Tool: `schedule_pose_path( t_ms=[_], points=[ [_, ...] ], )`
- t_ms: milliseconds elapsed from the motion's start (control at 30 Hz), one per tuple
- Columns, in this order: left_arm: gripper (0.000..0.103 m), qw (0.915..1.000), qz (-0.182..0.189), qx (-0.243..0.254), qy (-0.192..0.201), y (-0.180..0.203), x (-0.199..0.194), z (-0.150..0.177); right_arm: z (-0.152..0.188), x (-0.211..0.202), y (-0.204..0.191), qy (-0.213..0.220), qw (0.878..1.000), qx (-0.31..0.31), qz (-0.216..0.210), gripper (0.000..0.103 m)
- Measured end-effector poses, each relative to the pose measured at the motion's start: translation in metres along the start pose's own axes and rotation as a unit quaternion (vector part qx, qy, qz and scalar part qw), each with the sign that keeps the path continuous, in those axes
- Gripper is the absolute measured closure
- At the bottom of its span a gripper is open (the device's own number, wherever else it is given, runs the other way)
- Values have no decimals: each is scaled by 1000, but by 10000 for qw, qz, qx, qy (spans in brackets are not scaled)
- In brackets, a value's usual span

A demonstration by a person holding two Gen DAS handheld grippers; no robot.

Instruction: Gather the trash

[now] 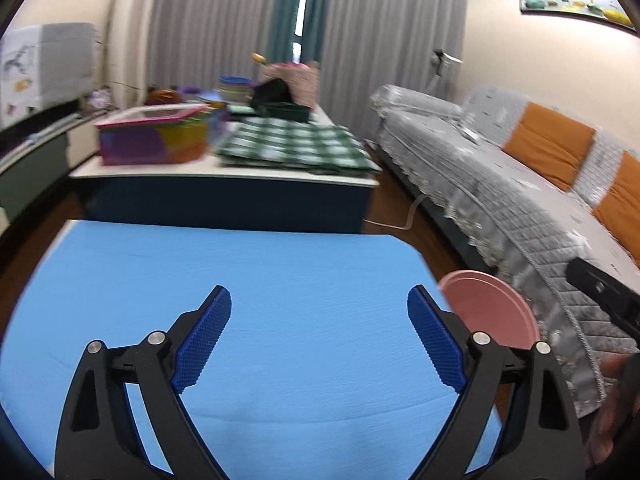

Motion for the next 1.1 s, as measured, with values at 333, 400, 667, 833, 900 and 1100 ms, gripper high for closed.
schedule_pose_path(
  t_ms=[333, 400, 667, 833, 900, 1100],
  points=[
    [8, 9990, -385, 203, 142, -45, -64, 10, 21, -55, -37, 232, 9990, -372, 65, 5],
    [8, 9986, -418, 303, 151, -45, -76, 18, 27, -60, -40, 237, 9987, -426, 117, 5],
    [8, 9983, -569, 119, -57, -58, -101, 80, 55, -64, -47, 109, 9985, -479, 246, 5],
    [8, 9978, -651, -32, -113, -67, -94, 84, 65, -55, -51, 126, 9979, -495, 389, 5],
    [8, 9973, -713, -135, -132, -72, -92, 84, 71, -48, -55, 14, 9979, -547, 339, 5],
    [8, 9974, -660, -222, -189, -72, -87, 84, 77, -46, -71, 85, 9960, -842, 303, 5]
  ],
)
Point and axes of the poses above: each gripper's, at about its wrist camera, not at the fingertips, and x roughly the way its jaws point, y to its right, z to its underside, the point moved 4 cm from there along x, roughly the way its jaws point, and after that the axes turned 6 degrees about -y, right-handed, at the moved point
